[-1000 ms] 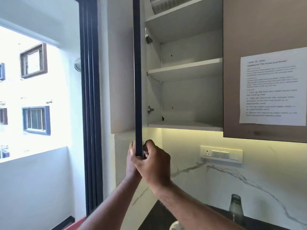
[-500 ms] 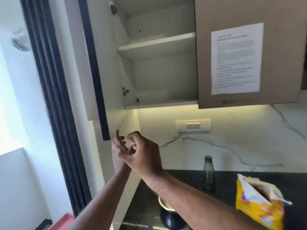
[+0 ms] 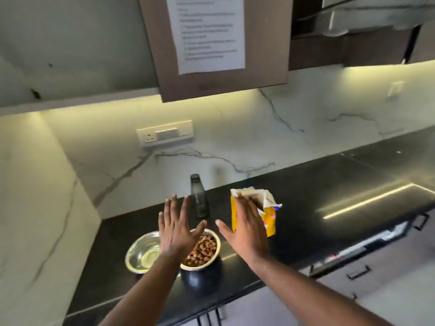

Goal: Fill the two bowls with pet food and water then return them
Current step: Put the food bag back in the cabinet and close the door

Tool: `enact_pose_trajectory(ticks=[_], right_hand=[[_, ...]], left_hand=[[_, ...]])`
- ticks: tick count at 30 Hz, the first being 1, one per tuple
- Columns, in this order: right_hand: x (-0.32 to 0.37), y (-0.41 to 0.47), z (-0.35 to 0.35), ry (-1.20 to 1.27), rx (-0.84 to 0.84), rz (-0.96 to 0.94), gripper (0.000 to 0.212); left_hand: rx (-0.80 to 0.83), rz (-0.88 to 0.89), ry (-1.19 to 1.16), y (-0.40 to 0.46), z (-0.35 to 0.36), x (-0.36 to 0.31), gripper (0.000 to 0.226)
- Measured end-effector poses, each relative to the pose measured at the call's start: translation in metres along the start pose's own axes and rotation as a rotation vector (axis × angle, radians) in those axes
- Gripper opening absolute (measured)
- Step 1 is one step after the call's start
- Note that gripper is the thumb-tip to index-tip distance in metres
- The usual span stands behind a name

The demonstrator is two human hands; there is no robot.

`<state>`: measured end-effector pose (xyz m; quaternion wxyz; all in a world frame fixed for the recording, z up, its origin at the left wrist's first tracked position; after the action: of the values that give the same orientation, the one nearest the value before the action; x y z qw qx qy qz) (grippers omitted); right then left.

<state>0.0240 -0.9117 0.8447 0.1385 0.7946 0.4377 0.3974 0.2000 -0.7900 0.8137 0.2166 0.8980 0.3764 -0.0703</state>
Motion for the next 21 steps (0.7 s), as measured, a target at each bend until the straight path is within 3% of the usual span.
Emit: enact_pose_trajectory(ticks=[6,10,13,15,19,21], right_hand=[[-0.153,-0.002,0.023,-0.025,0.007,0.312,0.11],[-0.232,0.019,0.052,0.098,0.292,0.501,0.14],[-0.268,0.041,0.071,0.26,0.497,0.543,0.151],[-0.287,0.056,0.084,0.44,0.575,0.527,0.146],[-0.302,0.075,0.098,0.681,0.675,0.442,0.095],[-0.302,0.079,0.101,0.727,0.717,0.472,0.083]], left_hand=[[0.174,0.053,0.103,0.045,0.097,-0.036,0.102],[0.226,0.057,0.146,0.084,0.148,-0.046,0.102],[0.284,0.085,0.178,0.102,0.177,-0.048,0.106],[0.305,0.113,0.193,0.111,0.193,-0.046,0.106],[0.39,0.181,0.244,0.12,0.206,-0.043,0.099],[0.413,0.224,0.26,0.122,0.208,-0.043,0.098]])
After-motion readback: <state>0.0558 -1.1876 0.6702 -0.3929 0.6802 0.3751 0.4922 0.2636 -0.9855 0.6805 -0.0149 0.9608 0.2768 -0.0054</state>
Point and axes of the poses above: each hand's wrist, its own y-axis towards the middle knuckle, its own z-axis out of the palm, x = y × z, the point moved 1 cm from there along y, towards the middle knuckle, and after that the axes turned 4 degrees about x, right-handed, at the moved point
